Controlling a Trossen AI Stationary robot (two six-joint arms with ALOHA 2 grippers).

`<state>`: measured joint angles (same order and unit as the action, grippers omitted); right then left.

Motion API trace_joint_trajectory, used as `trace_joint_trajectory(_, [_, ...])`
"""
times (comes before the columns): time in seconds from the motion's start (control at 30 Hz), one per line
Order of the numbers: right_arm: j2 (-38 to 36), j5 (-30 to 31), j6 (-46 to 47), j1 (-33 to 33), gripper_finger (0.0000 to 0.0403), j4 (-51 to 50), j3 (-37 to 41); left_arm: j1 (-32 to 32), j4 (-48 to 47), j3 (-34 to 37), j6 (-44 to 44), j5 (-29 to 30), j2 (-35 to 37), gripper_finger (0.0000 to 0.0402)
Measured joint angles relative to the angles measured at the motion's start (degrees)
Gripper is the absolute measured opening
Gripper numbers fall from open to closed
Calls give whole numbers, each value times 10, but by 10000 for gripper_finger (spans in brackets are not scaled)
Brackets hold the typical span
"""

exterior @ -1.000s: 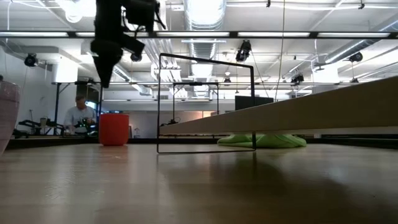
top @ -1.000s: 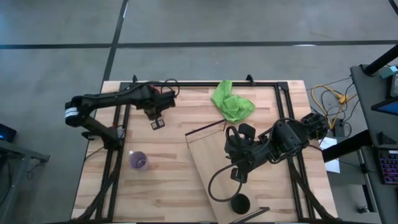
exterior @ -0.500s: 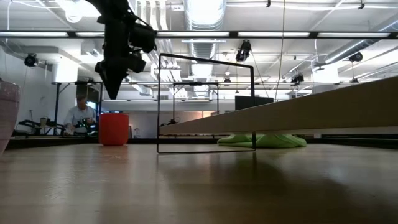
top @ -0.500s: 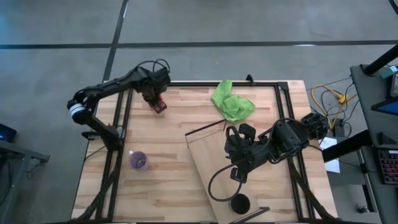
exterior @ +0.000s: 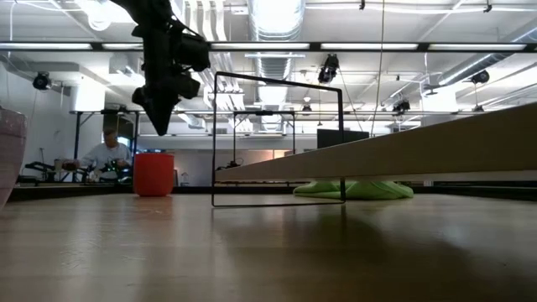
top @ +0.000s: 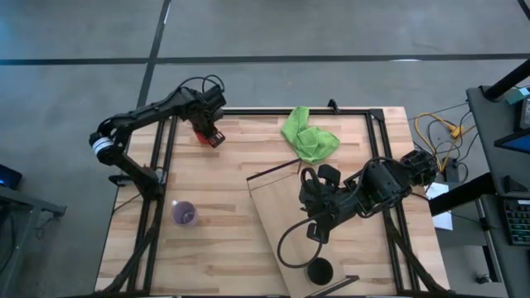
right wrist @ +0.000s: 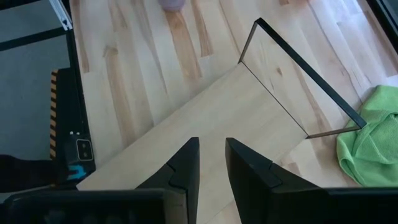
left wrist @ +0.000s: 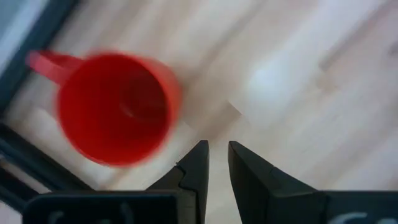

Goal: Stack small to large cups/mugs on shelf
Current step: Put the violet mug on the shelf

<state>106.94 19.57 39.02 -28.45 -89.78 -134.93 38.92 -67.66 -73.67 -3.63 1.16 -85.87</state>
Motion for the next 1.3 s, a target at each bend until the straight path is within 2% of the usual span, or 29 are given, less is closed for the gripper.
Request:
trace_joint_trajectory(0.13, [0,0,0,0,73,0,0,-10,-76,0,-4,-61,7,47])
trace_joint_trajectory(0.3, [0,0,0,0,72,0,0,-52,-232,2,-5,-63,34,47])
trace_joint_trajectory(0.43, [0,0,0,0,73,0,0,-113,-205,22,-32,-91,98,47])
trace_joint_trajectory(0.57, [0,0,0,0,73,0,2,-179,-215,32,-70,-87,147,47])
trace_joint_trajectory(0.77, [0,0,0,0,73,0,3,-269,-223,49,-168,-86,203,47])
trace_joint_trajectory(0.83, [0,0,0,0,73,0,3,-292,-224,67,-203,-107,216,47])
trace_joint_trajectory(0.97, [0,0,0,-2,73,0,3,-331,-223,113,-231,-157,226,47])
trace_joint_trajectory(1.13, [0,0,0,-4,73,0,4,-394,-212,170,-231,-170,210,47])
trace_joint_trajectory(1.3, [0,0,0,-4,72,0,4,-453,-154,204,-228,-172,179,47])
